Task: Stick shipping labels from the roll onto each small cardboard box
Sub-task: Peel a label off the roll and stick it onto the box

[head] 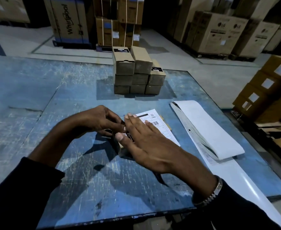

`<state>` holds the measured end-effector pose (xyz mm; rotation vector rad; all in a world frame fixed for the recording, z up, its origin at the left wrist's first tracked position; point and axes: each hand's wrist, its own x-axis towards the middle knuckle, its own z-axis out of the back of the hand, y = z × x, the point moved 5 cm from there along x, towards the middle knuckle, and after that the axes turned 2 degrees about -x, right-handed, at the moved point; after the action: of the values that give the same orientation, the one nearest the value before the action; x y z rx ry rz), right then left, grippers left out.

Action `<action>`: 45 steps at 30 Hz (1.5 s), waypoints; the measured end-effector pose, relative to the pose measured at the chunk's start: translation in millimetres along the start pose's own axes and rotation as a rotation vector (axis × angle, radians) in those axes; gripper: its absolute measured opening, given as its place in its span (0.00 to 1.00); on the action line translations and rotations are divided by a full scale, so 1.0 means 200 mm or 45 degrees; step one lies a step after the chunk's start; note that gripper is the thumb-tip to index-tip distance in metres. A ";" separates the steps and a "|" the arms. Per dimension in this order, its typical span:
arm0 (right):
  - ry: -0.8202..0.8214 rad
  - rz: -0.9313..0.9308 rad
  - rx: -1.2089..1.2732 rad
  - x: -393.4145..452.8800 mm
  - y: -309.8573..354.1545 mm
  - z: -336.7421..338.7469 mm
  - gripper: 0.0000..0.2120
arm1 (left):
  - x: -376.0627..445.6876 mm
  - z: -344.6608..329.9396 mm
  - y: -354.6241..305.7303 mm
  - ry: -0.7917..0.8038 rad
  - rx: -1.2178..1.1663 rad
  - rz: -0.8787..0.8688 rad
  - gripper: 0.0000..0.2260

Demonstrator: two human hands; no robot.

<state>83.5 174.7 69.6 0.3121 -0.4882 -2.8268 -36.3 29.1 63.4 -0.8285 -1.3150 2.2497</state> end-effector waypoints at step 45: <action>-0.090 -0.336 -0.053 -0.13 -0.22 0.19 0.41 | -0.03 -0.01 -0.04 0.045 0.031 -0.010 0.16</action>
<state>88.4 233.8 92.8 0.2877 -0.4297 -3.1090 -30.0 30.1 71.5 -0.8490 -1.2708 2.2305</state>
